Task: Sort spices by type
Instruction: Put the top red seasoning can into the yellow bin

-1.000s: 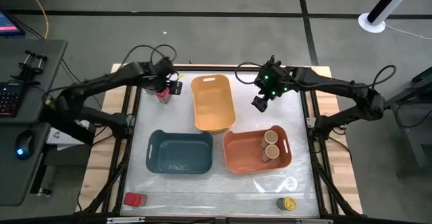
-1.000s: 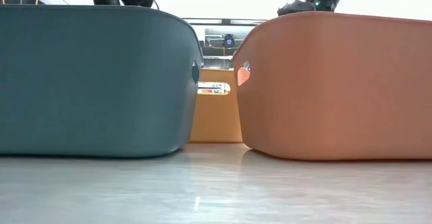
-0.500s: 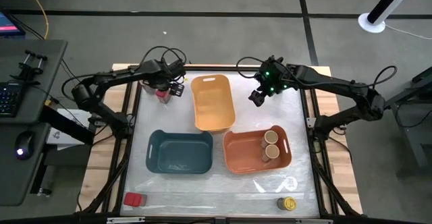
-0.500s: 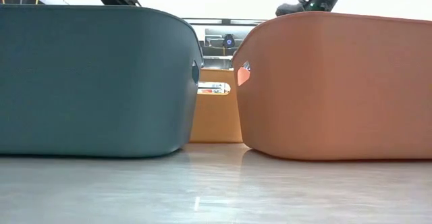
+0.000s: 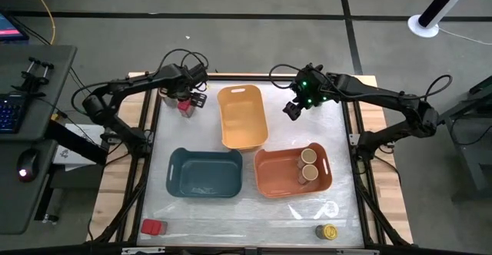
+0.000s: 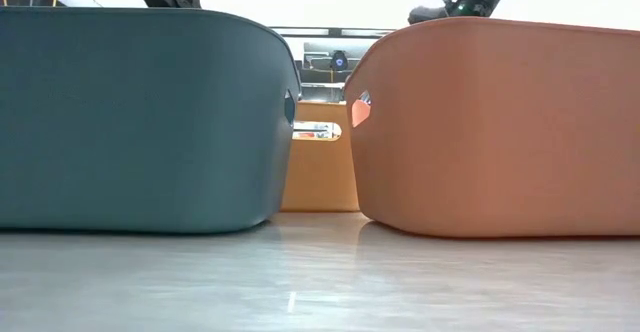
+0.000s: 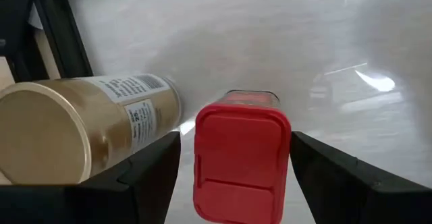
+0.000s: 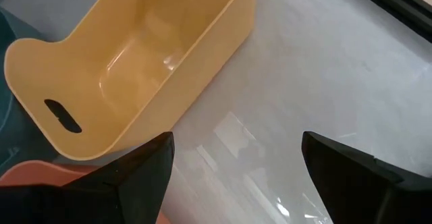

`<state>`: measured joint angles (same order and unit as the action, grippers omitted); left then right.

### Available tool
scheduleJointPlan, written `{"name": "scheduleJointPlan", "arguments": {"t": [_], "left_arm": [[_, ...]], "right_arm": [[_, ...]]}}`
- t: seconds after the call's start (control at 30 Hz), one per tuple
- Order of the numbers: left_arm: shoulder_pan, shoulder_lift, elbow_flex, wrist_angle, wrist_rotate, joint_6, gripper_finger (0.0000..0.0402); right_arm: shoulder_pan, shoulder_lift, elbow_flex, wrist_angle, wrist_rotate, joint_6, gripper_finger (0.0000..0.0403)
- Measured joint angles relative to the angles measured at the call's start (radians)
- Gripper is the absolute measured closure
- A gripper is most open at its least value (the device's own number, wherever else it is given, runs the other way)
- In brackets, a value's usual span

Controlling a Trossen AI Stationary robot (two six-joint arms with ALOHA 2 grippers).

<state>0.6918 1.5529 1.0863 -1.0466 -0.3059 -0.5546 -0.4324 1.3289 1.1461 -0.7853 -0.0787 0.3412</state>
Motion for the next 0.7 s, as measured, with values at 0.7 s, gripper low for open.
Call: {"name": "scheduleJointPlan", "arguments": {"t": [0.7], "left_arm": [[0.002, 0.009, -0.043, 0.000, 0.028, -0.104, 0.0138]], "right_arm": [[0.000, 0.000, 0.000, 0.001, 0.001, -0.006, 0.0084]]}}
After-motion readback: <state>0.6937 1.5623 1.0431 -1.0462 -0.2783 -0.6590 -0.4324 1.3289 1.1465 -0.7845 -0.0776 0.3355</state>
